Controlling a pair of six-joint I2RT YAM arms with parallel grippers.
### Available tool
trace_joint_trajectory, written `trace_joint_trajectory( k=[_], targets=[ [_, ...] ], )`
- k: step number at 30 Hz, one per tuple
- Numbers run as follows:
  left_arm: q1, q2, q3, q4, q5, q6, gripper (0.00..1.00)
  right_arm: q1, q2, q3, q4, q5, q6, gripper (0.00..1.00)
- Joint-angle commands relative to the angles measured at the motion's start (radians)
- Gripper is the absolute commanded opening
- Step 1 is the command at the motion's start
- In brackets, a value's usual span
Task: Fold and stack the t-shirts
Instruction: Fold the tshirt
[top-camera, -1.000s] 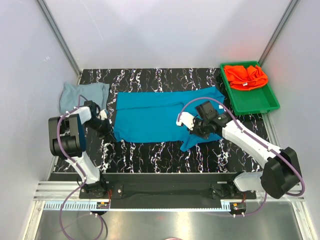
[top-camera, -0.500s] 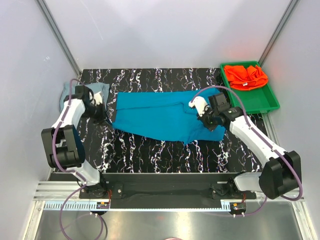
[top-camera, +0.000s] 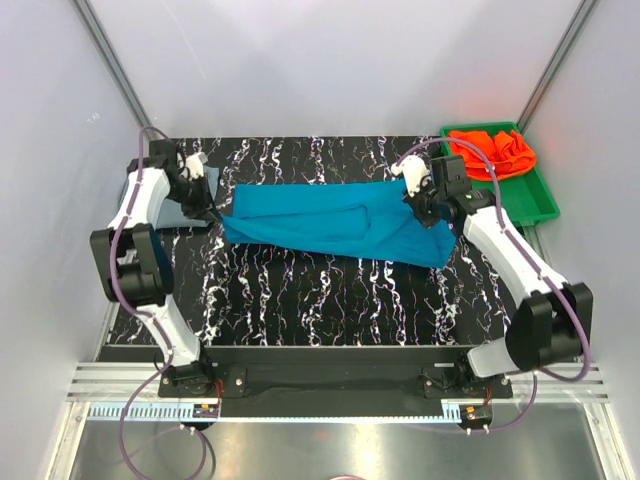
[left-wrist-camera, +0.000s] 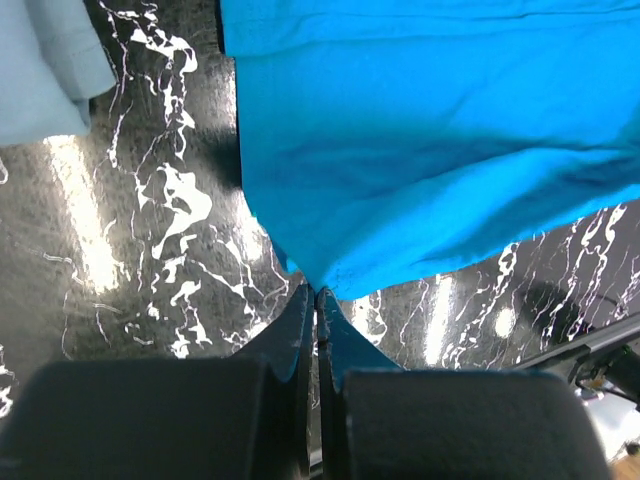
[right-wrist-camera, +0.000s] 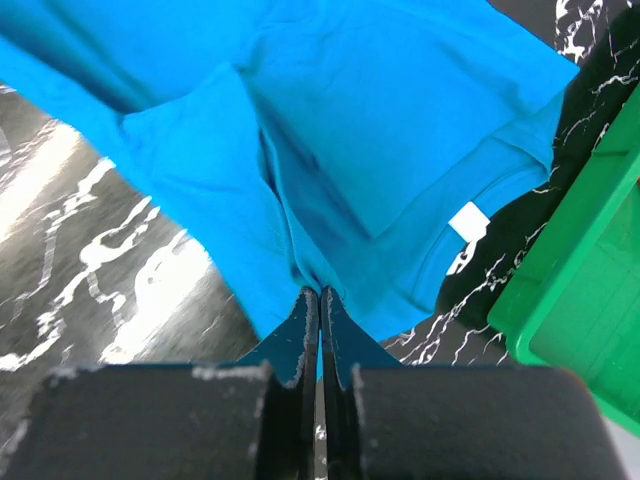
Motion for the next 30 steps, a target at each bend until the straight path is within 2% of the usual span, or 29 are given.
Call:
trace_joint_trajectory(
  k=[1,7,14,23,30],
  targets=[
    [-0.012,0.061,0.093,-0.017,0.003,0.017,0.0,-0.034,0.067,0.047,0.084,0.018,-0.015,0.0],
    [-0.035,0.15,0.199,-0.061,0.003,0.085,0.0,-0.095,0.187,0.136,0.127,0.02,-0.017,0.0],
    [-0.055,0.205,0.279,-0.081,0.035,0.098,0.0,-0.121,0.271,0.271,0.144,0.01,-0.009,0.0],
    [-0.073,0.286,0.306,-0.071,0.014,0.096,0.0,-0.126,0.368,0.358,0.179,0.01,-0.001,0.0],
    [-0.075,0.371,0.395,-0.049,-0.022,0.096,0.0,-0.126,0.435,0.38,0.196,0.01,0.009,0.0]
  ],
)
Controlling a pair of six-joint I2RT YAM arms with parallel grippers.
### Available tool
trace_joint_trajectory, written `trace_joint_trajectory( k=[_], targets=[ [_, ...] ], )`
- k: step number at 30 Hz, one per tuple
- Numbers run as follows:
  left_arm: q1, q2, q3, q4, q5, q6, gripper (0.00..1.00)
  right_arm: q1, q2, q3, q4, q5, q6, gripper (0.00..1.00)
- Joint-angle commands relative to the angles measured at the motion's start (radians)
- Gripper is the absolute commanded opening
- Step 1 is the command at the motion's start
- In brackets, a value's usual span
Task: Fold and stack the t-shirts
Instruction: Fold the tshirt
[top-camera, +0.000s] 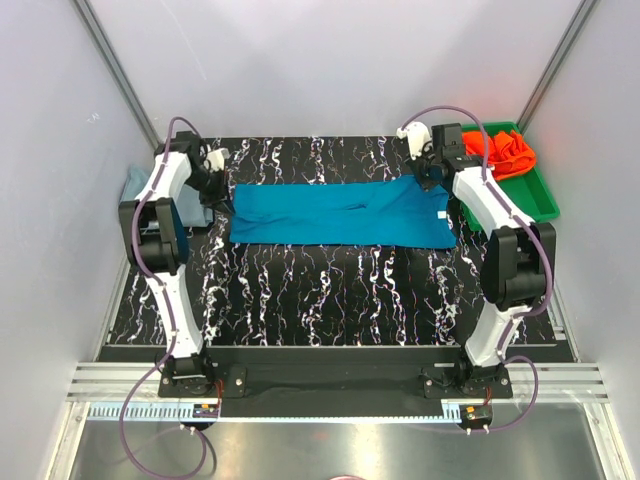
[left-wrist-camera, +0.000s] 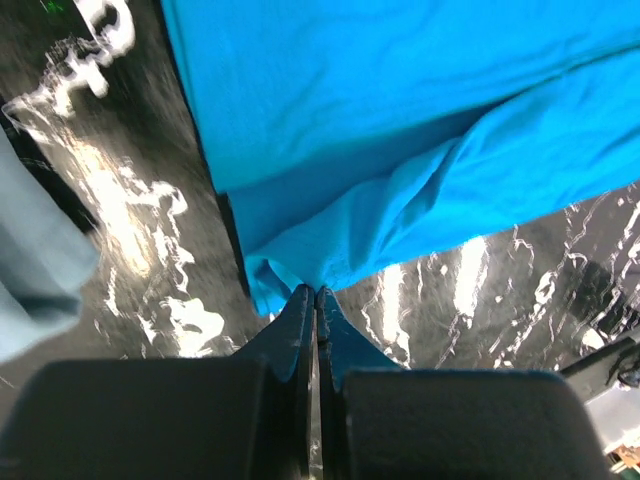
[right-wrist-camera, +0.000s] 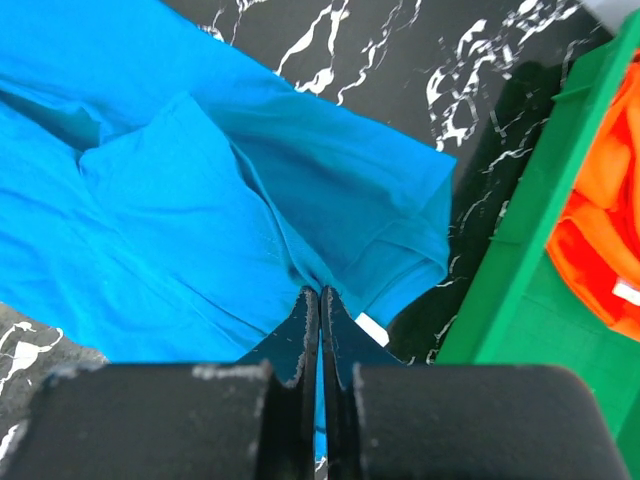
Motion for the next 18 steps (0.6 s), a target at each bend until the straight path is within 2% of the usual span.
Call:
trace_joint_trajectory(
  k=[1,6,8,12,13,18],
  targets=[
    [-0.001,0.023,0.082,0.034,-0.019,0.012,0.0,-0.004,0.019,0.046,0.049,0.006,0.012,0.0],
    [-0.003,0.064,0.109,0.056,-0.037,0.009,0.0,-0.004,0.065,0.049,0.067,0.006,0.017,0.0],
    [-0.004,0.072,0.112,0.062,-0.043,0.01,0.07,-0.004,0.08,0.057,0.068,0.009,0.02,0.0],
    [-0.006,0.049,0.092,0.056,-0.052,0.021,0.7,-0.004,0.116,0.075,0.081,0.011,0.021,0.0],
    [-0.007,0.026,0.083,0.056,-0.059,0.012,0.83,-0.004,0.12,0.085,0.086,0.014,0.021,0.0],
    [-0.01,-0.068,0.026,0.088,-0.045,-0.004,0.87,-0.004,0.139,0.102,0.1,0.037,0.029,0.0]
  ],
)
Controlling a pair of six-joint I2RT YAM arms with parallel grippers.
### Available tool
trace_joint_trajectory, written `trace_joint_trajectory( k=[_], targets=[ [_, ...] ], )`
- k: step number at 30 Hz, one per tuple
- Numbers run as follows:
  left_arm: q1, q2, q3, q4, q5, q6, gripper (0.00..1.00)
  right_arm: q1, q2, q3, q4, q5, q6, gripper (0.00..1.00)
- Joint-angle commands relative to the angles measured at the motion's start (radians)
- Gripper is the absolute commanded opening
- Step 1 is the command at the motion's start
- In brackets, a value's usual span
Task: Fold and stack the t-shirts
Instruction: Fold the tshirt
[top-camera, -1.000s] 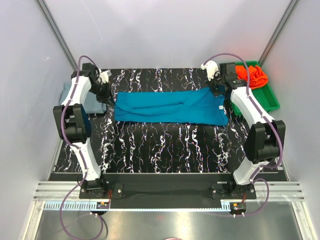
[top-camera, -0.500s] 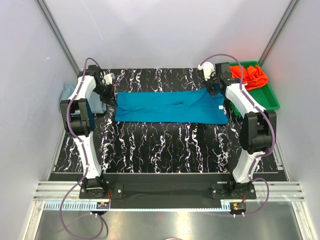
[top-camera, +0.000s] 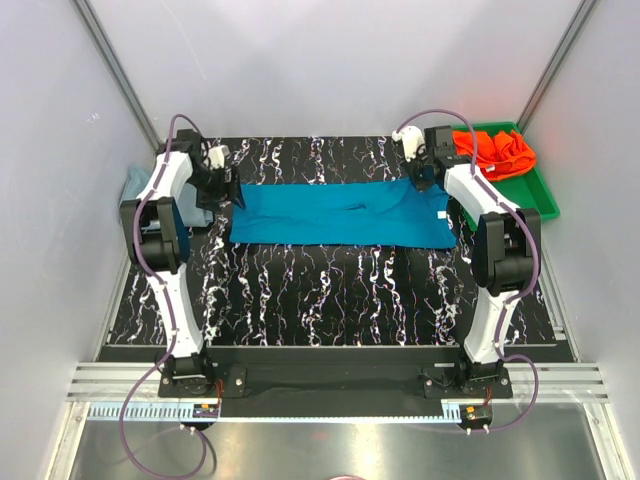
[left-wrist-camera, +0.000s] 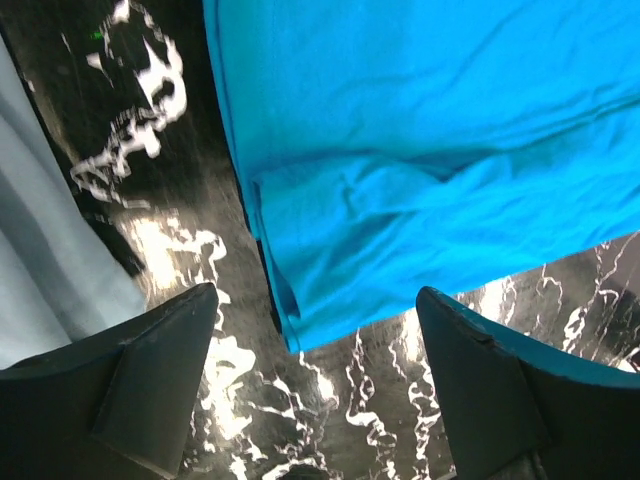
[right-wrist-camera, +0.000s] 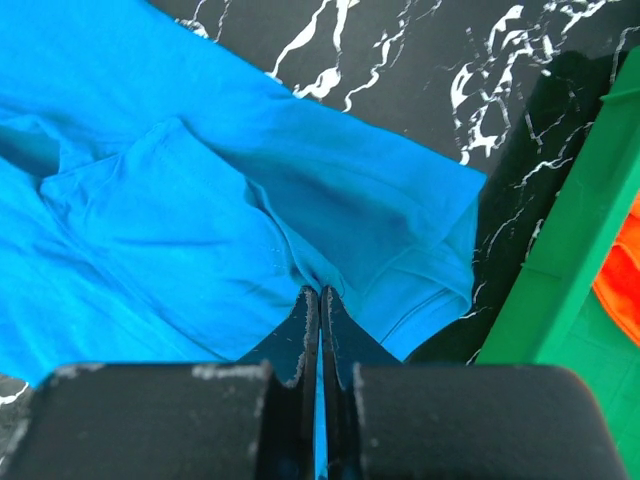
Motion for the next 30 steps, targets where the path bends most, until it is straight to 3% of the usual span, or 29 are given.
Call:
trace_joint_trajectory(
  k=[1,11,12,13,14,18,19,20,24,26,27,30],
  targets=[
    [-0.016,-0.134,-0.022,0.037,0.008,-0.012,0.87,-0.004,-0.002,0.051,0.064,0.037,0.018,0.0],
    [-0.107,-0.05,-0.019,0.008,0.096,-0.008,0.84,-0.006,0.032,0.034,0.091,0.104,0.015,0.0],
    [-0.113,-0.04,-0.018,0.009,0.101,-0.006,0.84,-0.006,0.041,0.034,0.102,0.121,0.018,0.04],
    [-0.117,-0.029,-0.018,0.013,0.104,-0.008,0.83,-0.006,0.05,0.034,0.11,0.146,0.018,0.14],
    [-0.128,-0.014,-0.016,0.016,0.108,-0.009,0.83,-0.006,0.061,0.036,0.121,0.199,0.021,0.31],
    [-0.15,0.007,-0.018,0.016,0.119,-0.008,0.83,-0.006,0.012,0.031,0.14,0.263,0.035,0.67],
    [-0.159,0.005,-0.022,0.016,0.119,-0.006,0.83,-0.006,-0.011,0.03,0.141,0.266,0.042,0.69],
    [-0.163,0.002,-0.03,0.016,0.119,-0.006,0.83,-0.006,-0.055,0.033,0.127,0.26,0.056,0.83],
    [-0.176,-0.016,-0.064,0.026,0.116,-0.002,0.82,-0.006,-0.137,0.07,0.027,0.122,0.16,0.84],
    [-0.182,-0.009,-0.062,0.029,0.104,-0.002,0.83,-0.006,-0.152,0.064,-0.022,-0.028,0.199,0.84],
    [-0.182,-0.004,-0.058,0.029,0.104,-0.002,0.83,-0.006,-0.149,0.059,-0.031,-0.029,0.214,0.83],
    [-0.186,0.017,-0.035,0.02,0.091,0.007,0.83,-0.006,-0.097,0.066,-0.12,-0.237,0.246,0.83]
  ],
)
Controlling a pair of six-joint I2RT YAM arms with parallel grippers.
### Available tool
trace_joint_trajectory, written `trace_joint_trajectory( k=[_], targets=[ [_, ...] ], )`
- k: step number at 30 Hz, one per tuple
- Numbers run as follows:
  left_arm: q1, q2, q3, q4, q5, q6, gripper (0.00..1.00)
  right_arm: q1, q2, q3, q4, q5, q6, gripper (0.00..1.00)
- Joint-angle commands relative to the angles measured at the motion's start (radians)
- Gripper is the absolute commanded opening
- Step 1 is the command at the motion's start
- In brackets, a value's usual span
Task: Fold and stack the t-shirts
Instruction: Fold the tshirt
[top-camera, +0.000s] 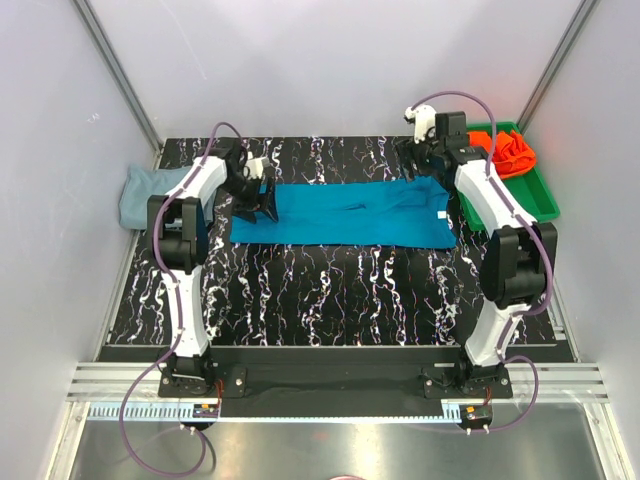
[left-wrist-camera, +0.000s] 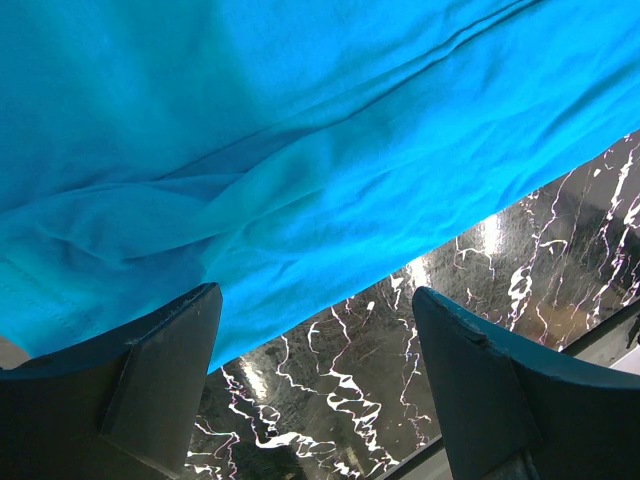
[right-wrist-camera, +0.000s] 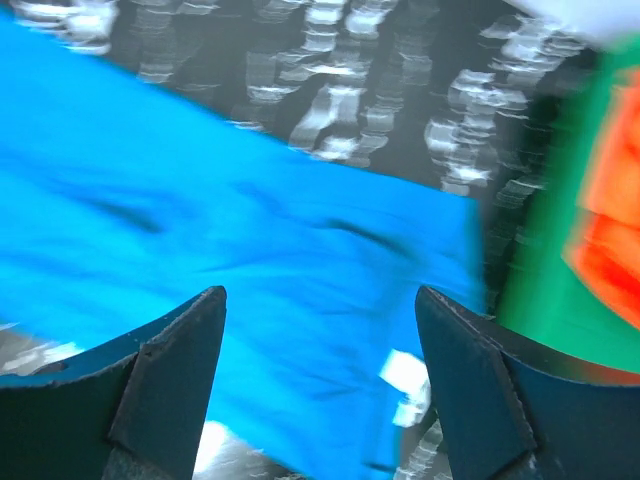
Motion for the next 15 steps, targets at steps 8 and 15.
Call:
trace_joint_trajectory(
  k=[8,15],
  targets=[
    [-0.008,0.008,0.004,0.005,-0.018,0.02,0.83,-0.006,0.224,0.084,-0.156,-0.523,0.245,0.81],
    [-0.008,0.008,-0.027,0.012,-0.044,0.024,0.83,-0.011,0.347,0.23,-0.15,-0.463,0.234,0.78]
  ],
)
